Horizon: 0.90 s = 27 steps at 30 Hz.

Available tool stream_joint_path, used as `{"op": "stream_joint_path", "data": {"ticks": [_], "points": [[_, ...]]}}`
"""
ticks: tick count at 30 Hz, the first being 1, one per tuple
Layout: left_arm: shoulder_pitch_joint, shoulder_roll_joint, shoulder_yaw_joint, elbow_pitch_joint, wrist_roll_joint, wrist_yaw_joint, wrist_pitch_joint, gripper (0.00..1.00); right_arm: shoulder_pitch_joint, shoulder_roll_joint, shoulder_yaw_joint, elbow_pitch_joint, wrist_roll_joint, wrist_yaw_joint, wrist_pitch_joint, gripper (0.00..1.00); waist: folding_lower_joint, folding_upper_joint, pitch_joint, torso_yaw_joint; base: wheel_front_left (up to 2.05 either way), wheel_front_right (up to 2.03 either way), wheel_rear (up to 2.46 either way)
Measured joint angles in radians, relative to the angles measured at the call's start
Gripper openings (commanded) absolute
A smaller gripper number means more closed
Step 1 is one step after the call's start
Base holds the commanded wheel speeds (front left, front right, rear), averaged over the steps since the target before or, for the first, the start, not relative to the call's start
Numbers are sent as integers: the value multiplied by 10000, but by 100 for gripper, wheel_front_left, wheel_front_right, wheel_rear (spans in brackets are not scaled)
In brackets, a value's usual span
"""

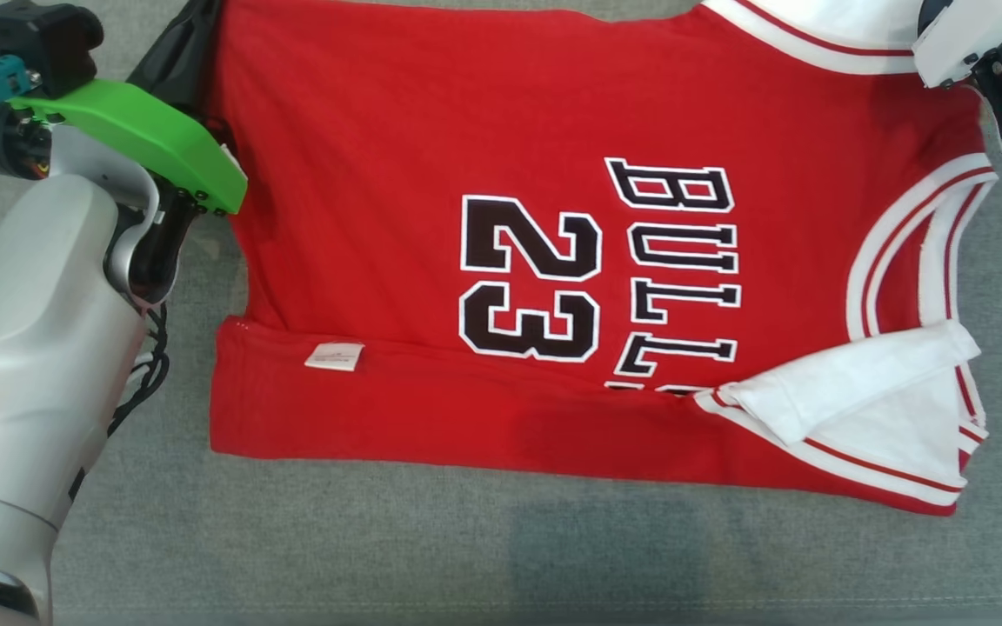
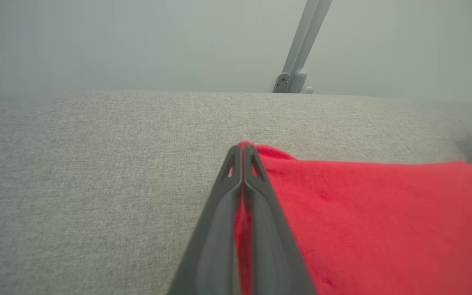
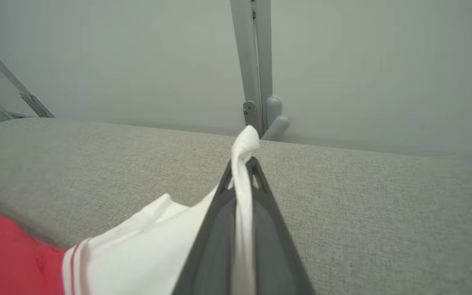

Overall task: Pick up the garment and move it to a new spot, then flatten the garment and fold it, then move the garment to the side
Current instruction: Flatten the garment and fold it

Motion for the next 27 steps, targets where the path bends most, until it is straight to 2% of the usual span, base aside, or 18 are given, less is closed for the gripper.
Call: {"op": "stream_joint_path", "data": {"ticks": [5, 9, 12, 13, 15, 22, 27], "points": [[279, 176, 92, -257, -288, 0, -86, 0, 320, -330, 337, -685, 780, 0, -61, 0, 0, 0, -346, -210, 0, 0, 0], [946, 472, 94, -782, -604, 0, -121, 0, 1000, -842, 523, -1722, 1511, -2, -153, 0, 0, 0, -632, -342, 0, 0, 0], [1614, 821, 197, -1381, -773, 2, -178, 0, 1846, -1279, 495, -2727, 2080, -2, -330, 0, 0, 0, -852, -444, 0, 0, 0], [2135, 1072, 320, -1914, -872, 61, -222, 0, 2564, -1584, 456, -3415, 2385, -4, -435, 0, 0, 0, -989, -522, 0, 0, 0], [2693, 1361, 426, -2562, -963, 192, -267, 0, 3351, -1768, 320, -4134, 2671, -4, -663, 0, 0, 0, -1102, -625, 0, 0, 0], [4958, 2238, 930, -4928, -1363, 1308, -368, 0, 6135, -1879, -295, -5960, 2894, -6, -1218, 0, 0, 0, -1347, -1079, 0, 0, 0], [6378, 2594, 1085, -5900, -1770, 1908, -307, 0, 7649, -1262, -922, -6084, 2443, -8, -1386, 0, 0, 0, -1375, -1380, 0, 0, 0]]}}
